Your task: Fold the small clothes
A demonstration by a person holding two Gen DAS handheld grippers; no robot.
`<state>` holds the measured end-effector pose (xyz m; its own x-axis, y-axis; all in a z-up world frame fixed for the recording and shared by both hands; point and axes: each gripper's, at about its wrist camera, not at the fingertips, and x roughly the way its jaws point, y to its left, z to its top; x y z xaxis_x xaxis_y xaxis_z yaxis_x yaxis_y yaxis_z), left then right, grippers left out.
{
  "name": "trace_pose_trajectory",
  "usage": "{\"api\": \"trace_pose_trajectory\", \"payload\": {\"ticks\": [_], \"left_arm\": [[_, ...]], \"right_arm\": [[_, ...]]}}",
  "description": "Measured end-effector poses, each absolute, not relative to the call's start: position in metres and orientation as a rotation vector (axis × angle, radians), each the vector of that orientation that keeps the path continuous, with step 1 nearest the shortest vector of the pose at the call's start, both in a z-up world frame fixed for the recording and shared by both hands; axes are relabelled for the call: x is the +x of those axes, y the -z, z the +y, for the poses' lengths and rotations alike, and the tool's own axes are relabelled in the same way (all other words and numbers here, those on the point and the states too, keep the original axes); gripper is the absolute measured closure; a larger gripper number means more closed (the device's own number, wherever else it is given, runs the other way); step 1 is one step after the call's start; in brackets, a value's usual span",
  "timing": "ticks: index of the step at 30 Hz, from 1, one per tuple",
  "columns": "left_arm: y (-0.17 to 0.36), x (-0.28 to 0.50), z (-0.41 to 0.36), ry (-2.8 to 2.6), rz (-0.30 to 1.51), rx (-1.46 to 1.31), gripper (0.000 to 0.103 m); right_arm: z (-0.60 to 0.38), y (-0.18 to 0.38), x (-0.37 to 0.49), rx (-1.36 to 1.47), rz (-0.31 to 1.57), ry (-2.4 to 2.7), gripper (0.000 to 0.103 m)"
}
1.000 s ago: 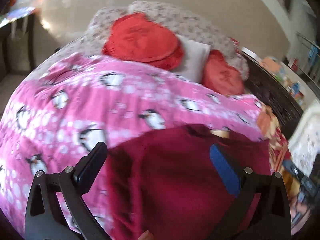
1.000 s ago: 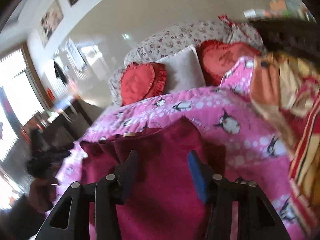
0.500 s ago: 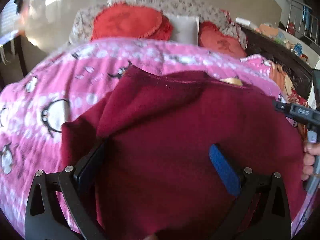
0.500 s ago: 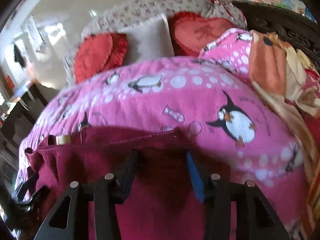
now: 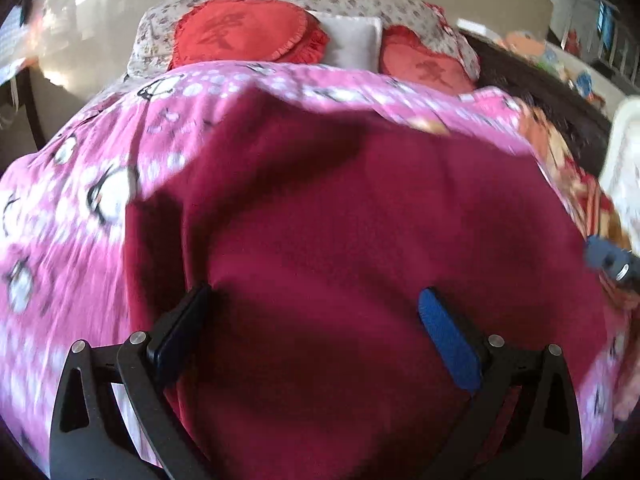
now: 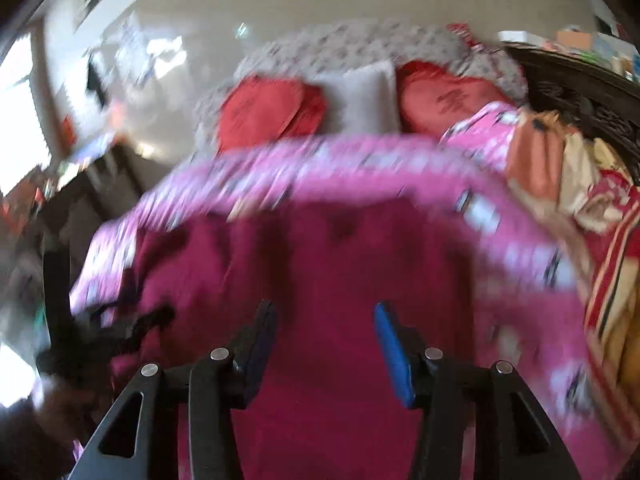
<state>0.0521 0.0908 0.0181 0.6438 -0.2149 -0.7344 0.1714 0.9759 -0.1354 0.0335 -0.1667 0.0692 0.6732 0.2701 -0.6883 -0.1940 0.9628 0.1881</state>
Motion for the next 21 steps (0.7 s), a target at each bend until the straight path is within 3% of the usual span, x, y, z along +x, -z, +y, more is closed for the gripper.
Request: {"api": "trace_pose_trajectory", "payload": {"ticks": [4,11,13,17,21], "left_arm": [[-0.028,-0.007,0.089,0.244,0.809,-0.024,0.001],[-0.028,-0.083,0.128,0.321,0.834,-0.211,0.001],[-0.017,-0.084,0.139,0.332,0.867,-0.306,0.001],[0.004,-0.082,0.158,0.377,0.855,-0.494,0.001],[0.007,-0.068,0.166,0.452,0.845,-0.615,0.001]], "right_arm": [[-0.155,-0.026,0.020,-0.011,0.855,-0.222,0.044],[-0.155,-0.063,-0.026,-0.013,0.799,-0.204,0.043],[-0.147,-0.059,-0.049,-0.073,0.788,-0.212,0.036],[-0.135,-0.016,-0.076,-0.179,0.816,-0.180,0.035],[-0.131,-0.013,-0.075,-0.246,0.780,-0.105,0.033]]}}
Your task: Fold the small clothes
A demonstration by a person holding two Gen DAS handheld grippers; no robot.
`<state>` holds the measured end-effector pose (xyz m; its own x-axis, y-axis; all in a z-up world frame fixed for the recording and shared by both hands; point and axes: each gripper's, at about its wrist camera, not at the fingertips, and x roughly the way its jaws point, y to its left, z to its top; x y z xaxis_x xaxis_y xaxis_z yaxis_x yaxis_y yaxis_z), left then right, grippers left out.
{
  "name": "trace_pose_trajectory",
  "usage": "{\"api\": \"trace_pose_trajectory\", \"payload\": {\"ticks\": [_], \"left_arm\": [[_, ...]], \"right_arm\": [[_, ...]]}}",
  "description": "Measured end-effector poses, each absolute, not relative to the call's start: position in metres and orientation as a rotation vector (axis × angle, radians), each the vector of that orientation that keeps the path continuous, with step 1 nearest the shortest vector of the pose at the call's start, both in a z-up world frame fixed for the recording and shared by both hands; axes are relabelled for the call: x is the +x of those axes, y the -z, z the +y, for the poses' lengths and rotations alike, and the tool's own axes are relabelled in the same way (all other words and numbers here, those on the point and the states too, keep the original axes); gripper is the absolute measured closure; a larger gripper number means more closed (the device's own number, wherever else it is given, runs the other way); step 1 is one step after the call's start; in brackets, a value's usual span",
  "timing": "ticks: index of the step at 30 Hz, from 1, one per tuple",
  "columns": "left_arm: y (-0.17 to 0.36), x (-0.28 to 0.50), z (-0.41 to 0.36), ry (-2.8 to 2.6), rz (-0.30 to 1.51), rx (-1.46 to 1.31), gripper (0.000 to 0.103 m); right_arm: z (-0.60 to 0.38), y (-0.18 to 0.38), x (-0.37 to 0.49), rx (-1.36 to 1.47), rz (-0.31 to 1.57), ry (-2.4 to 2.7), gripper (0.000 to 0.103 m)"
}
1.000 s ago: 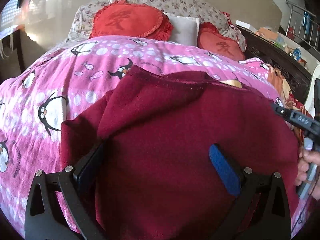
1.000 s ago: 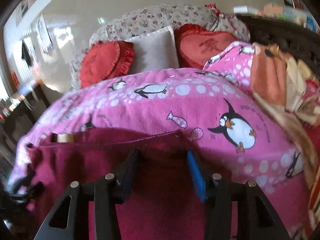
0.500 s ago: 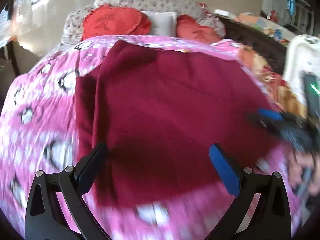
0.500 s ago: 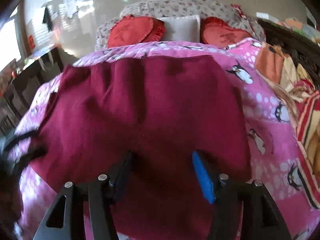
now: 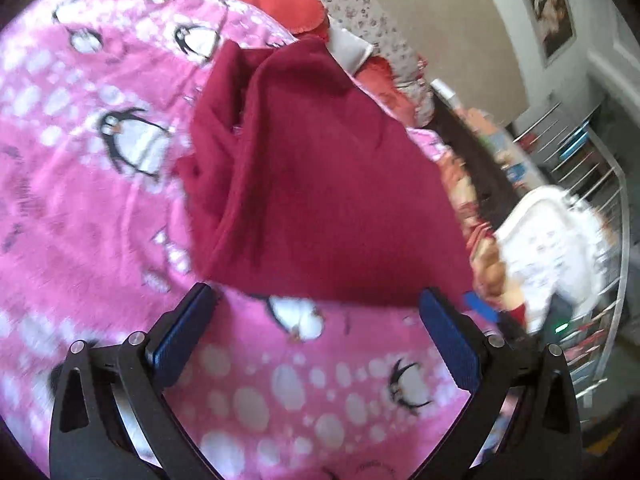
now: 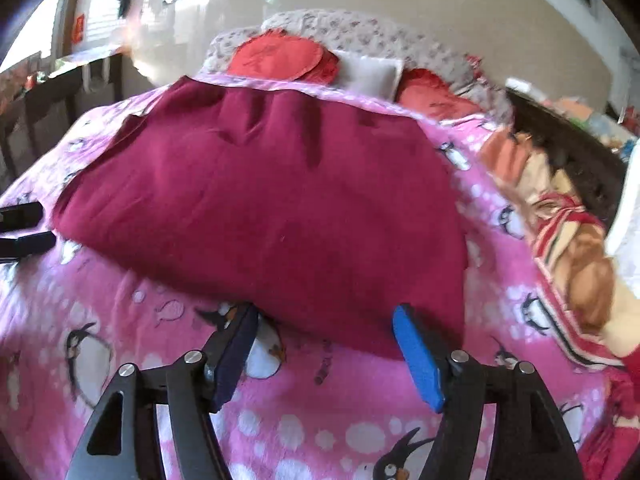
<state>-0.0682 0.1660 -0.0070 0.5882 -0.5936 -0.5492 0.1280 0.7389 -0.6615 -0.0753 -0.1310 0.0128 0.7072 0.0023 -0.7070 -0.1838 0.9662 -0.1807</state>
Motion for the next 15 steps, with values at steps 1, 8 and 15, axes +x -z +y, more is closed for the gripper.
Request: {"api": "trace_pose_trajectory", "payload": {"ticks": [1,8,15], "left_arm": [[0.007,-0.065,0.165,0.453,0.837,-0.625,0.001],[0.001,-0.055,0.160,0.549,0.832,-0.707,0.001],[-0.002,-0.045,0.155,0.580,0.843,-0.747,0.001]], "right_arm": [[-0.128,-0.008,-0.072,-0.267,0.804,-0.102,0.033],[-0.128,-0.008,-0.073,-0.263,0.785,-0.102,0.033],[-0.128,-0.008,-0.075,-0.265,0.783,-0.102,0.033]]}}
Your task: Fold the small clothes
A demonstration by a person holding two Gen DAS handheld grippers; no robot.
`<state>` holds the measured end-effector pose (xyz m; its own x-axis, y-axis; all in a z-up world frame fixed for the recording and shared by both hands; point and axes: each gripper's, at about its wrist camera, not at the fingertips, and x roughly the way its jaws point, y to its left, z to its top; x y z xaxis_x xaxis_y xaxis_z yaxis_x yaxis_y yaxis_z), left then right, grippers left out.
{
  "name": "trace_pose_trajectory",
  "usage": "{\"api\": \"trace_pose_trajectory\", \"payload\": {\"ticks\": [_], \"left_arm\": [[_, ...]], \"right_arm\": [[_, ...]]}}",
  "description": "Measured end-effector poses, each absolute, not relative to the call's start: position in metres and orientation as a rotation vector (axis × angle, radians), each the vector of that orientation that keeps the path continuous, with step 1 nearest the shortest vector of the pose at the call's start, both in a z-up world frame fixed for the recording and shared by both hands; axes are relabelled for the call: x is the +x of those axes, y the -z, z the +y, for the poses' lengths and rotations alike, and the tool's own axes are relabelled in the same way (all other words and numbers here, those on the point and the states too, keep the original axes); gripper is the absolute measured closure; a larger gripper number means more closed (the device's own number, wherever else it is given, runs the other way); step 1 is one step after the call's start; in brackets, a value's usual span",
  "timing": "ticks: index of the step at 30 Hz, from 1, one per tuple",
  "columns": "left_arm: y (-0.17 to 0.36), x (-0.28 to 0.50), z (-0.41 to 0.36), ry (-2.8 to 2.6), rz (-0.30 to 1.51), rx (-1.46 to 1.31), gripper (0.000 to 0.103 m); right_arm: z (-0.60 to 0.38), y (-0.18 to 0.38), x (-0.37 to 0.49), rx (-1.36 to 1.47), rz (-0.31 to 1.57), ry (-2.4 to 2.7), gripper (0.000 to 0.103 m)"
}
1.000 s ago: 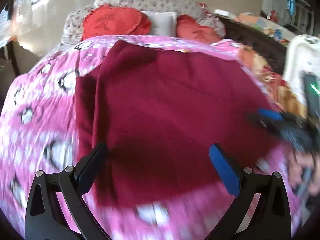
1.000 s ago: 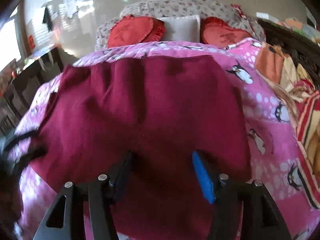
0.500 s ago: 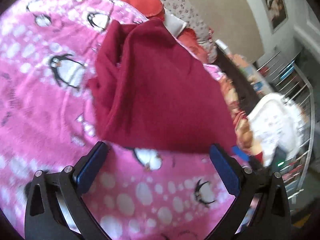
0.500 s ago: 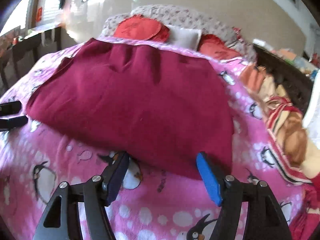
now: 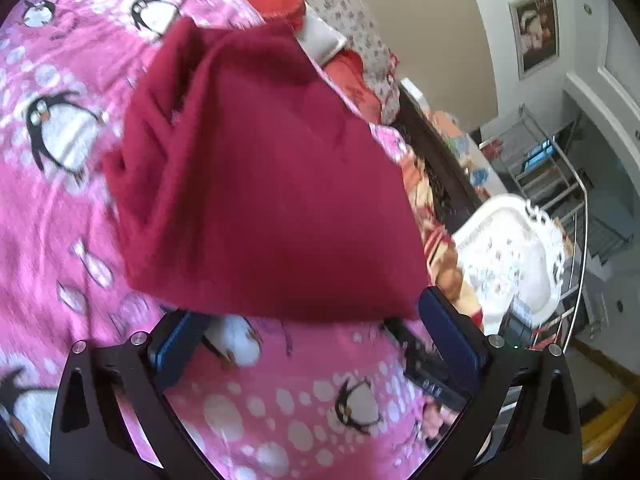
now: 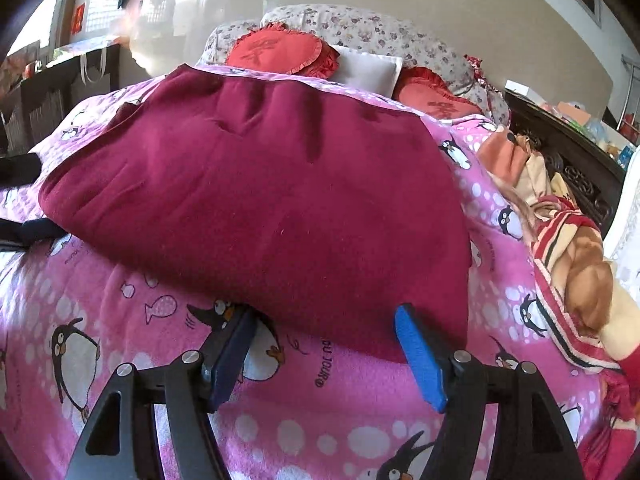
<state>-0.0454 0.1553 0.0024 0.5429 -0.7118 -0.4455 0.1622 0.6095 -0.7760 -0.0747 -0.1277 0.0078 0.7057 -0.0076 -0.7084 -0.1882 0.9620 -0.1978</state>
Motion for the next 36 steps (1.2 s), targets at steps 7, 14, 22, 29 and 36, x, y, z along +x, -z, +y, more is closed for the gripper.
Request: {"api": "trace_pose_trajectory", "payload": {"ticks": [7,14,22,29,36], "left_arm": [[-0.006,-0.032,0.185,0.580,0.747,-0.871,0.002],[0.007,-0.029,0.195,0.428,0.737,-0.920,0.004],[0.009,-0.017,0.186,0.415,0.785,-0.886,0.013],[0.028,-0.022,0.206,0.252,0.827,-0.946,0.078],[0.015,-0.027,0.186,0.177,0.806,-0.729,0.083]], "right_arm": [[-0.124,-0.010,-0.073,-0.272,0.780,-0.098,0.033],[-0.123,-0.010,-0.073,-0.270,0.783,-0.098,0.033],[-0.123,-0.009,-0.072,-0.273,0.782,-0.097,0.033],[-0.122,-0.008,-0.072,-0.280,0.783,-0.092,0.033],[-0.118,-0.009,-0.068,-0.323,0.807,-0.051,0.026]]}}
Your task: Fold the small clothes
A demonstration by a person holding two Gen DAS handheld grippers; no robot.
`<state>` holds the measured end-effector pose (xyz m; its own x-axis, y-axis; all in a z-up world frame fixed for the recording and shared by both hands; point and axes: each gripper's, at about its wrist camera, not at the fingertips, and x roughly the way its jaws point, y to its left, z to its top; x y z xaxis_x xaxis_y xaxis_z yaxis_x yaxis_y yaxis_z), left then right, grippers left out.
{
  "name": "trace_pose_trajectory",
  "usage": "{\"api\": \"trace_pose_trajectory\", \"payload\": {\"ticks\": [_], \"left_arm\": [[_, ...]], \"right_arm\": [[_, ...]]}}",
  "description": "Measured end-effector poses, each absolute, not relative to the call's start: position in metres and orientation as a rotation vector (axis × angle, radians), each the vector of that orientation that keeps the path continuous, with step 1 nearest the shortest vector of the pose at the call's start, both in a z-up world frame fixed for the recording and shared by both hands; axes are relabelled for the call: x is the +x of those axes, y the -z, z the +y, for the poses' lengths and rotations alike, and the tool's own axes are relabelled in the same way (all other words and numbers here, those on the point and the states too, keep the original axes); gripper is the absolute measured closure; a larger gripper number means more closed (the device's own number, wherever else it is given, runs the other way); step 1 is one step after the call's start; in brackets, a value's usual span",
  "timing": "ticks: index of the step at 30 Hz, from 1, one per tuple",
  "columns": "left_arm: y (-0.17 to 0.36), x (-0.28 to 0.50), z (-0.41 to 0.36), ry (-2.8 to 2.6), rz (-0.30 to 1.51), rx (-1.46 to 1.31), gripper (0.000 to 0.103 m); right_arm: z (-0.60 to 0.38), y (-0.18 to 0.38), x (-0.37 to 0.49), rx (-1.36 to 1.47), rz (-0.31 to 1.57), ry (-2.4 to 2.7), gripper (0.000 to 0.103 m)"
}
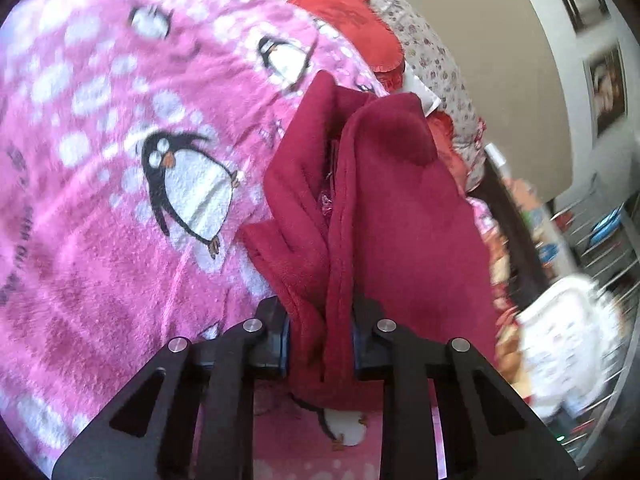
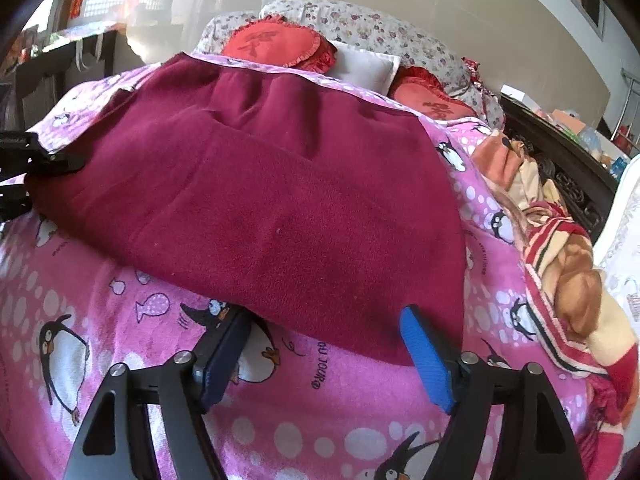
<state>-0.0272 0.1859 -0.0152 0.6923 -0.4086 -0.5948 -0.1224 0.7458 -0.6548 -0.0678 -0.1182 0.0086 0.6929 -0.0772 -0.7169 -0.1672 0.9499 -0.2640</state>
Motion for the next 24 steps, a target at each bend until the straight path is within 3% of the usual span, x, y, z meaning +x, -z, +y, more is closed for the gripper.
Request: {"api": "trace_pose_trajectory", "payload": {"ticks": [3,7,10,15,24], "left_arm": [[-0.004,-0.039,0.160,0.113,0.746,-0.508,0.083],[-0.011,-0.042,0.143,0.067,0.700,-0.395,0.083],[-0.014,-0.046,0.133,0.060,0.674,-0.342,0.083],[-0.026,-0.049,0.103,0.082,0.611,-0.182,0.083],[-0.028,-0.048,0.097,0.073,0.595,-0.126,0.083]], "right_arm": [[-0.118,-0.029,-0.063,-0.282,0.850,-0.057,0.026],[-0.107,-0.101,-0.033,-0.081,0.790,-0.213,0.024],[-0.073,-0.125,0.026,0.032,0.909,-0.437,0.021],[-0.013,-0.116,0.112,0.097,1.086,-0.611,0.021],[0.054,-0.090,0.174,0.189,1.279,-0.646,0.021]]}}
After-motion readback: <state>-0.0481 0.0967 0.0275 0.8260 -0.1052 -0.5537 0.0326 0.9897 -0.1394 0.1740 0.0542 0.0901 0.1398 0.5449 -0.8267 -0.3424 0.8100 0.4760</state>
